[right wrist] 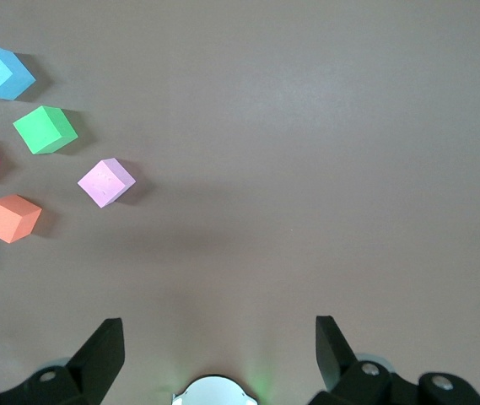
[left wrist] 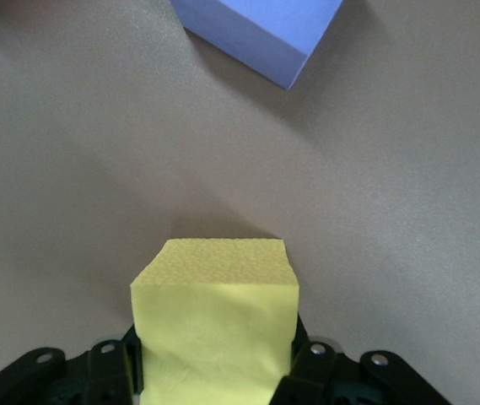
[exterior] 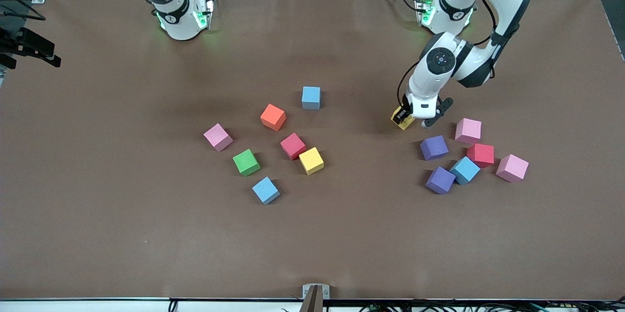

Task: Arrange 11 blocks into digit 3
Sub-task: 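Carry the yellow cube beside the blue cube while the right gripper reaches out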

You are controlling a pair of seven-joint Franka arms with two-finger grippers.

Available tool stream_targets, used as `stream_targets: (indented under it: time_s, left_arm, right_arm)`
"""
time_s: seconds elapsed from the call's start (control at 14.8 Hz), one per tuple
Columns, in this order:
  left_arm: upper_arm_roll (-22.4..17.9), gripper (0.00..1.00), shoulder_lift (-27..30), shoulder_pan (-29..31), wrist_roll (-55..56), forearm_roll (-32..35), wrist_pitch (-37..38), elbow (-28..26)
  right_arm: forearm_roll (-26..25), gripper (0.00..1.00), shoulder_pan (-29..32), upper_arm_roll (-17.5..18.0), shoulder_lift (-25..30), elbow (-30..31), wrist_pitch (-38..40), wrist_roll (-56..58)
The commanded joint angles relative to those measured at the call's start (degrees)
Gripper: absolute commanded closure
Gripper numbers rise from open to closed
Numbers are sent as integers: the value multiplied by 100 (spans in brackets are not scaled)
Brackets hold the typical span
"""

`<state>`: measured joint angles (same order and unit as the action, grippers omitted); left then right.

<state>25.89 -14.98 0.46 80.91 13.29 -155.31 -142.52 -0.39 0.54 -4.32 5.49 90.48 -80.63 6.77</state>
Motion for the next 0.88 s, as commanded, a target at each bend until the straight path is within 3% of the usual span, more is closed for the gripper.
stream_targets:
  time_s: [0.0,0.47,0.81]
  left_arm:
    - [56,55,-5,-142,501,-37,-35,119]
    - [56,55,-31,-1125,3602,-46,193,593]
    - [30,55,-602,-1750,5406,-55,422,1287]
  right_arm:
    - [109,0,16,28,269,154,12,-105]
    - [294,0,34,-95,278,128,12,-88]
    - [180,0,104,-95,-89,-48,-67,-70]
